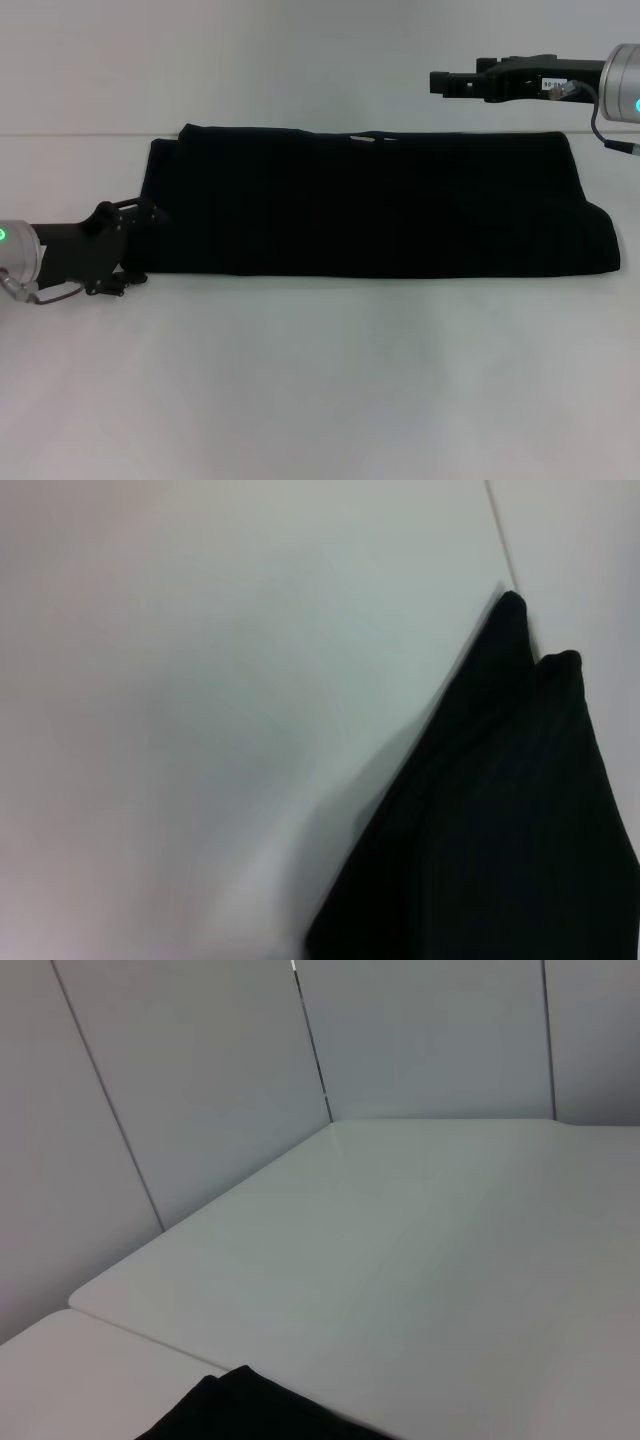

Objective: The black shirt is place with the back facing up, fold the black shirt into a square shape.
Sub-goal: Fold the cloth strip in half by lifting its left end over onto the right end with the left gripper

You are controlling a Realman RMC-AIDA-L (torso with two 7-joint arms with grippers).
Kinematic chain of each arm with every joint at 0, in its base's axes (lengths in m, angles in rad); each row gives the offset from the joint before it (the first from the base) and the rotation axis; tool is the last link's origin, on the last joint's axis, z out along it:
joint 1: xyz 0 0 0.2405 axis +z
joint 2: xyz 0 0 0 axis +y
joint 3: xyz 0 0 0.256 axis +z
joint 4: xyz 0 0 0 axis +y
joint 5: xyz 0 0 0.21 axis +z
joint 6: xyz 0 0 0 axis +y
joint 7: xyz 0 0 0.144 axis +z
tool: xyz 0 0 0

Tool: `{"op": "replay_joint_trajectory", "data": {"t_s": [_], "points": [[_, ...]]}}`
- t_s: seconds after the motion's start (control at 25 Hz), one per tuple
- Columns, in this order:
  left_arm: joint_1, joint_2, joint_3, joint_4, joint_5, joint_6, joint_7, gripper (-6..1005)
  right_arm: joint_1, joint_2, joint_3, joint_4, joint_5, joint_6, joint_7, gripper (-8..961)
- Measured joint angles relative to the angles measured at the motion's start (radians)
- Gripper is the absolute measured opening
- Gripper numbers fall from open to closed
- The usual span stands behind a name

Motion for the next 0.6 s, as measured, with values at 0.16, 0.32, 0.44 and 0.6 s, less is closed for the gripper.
{"op": "replay_joint_trajectory", "data": {"t_s": [0.16, 0.32, 0.44, 0.6], "points": [[0.004, -0.002, 0.0, -0.002, 0.0, -0.002, 0.0, 933, 0.0, 0.0, -0.001, 0.0, 0.0, 0.0, 0.0, 915], [0.008, -0.002, 0.0, -0.003, 0.0, -0.015, 0.0, 932, 0.0, 0.0, -0.001, 0.0, 0.0, 0.0, 0.0, 916], [0.01, -0.003, 0.0, -0.003, 0.0, -0.027, 0.002, 932, 0.0, 0.0, -0.003, 0.0, 0.0, 0.0, 0.0, 916], [0.01, -0.004, 0.0, -0.004, 0.0, -0.048, 0.004, 932, 0.0, 0.001, -0.003, 0.0, 0.0, 0.0, 0.0, 915]]}}
